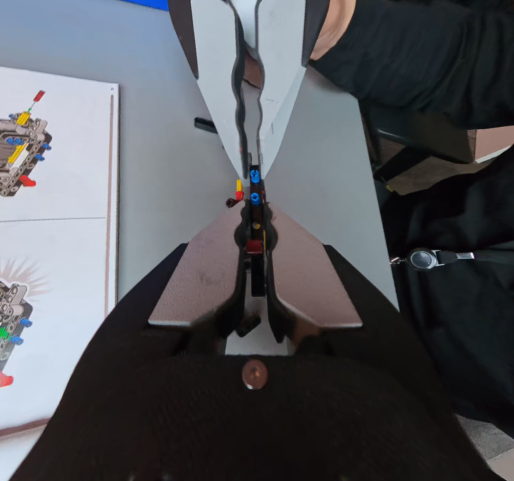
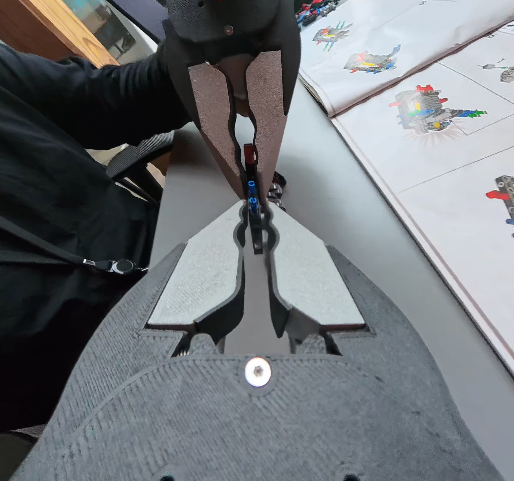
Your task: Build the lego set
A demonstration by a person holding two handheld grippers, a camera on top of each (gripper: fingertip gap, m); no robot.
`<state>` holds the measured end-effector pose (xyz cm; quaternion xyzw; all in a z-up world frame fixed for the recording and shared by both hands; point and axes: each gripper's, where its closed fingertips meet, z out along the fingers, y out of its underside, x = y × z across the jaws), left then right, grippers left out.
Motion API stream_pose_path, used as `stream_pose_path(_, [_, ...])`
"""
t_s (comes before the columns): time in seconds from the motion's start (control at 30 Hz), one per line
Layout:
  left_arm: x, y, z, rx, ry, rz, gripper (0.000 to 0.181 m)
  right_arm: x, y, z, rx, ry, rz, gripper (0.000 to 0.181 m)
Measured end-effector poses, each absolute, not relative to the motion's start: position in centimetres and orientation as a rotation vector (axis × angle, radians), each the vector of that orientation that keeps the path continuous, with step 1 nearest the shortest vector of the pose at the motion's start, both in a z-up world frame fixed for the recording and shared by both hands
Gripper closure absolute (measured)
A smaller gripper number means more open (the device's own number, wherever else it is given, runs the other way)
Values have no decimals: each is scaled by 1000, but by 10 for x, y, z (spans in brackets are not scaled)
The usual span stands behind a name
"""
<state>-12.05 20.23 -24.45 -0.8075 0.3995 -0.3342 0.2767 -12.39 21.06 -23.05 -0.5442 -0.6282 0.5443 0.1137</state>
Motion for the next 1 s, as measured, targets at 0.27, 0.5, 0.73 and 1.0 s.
stream_pose_path(0.27, [-129,210,-248,-2190,1030,-955,176,-127,229,-230,-1509,-1823,1556,172])
stream_pose_path(0.5, [-127,215,-249,-2173,1058,-935,176,-131,223,-235,-1460,-1887,1495,178])
stream_pose_path(0.73, [-127,220,-252,-2169,1053,-854,175,-133,224,-241,-1426,-1899,1415,179])
stream_pose_path(1.0, [-121,220,-257,-2178,994,-894,175,-132,224,-246,-1474,-1846,1495,181])
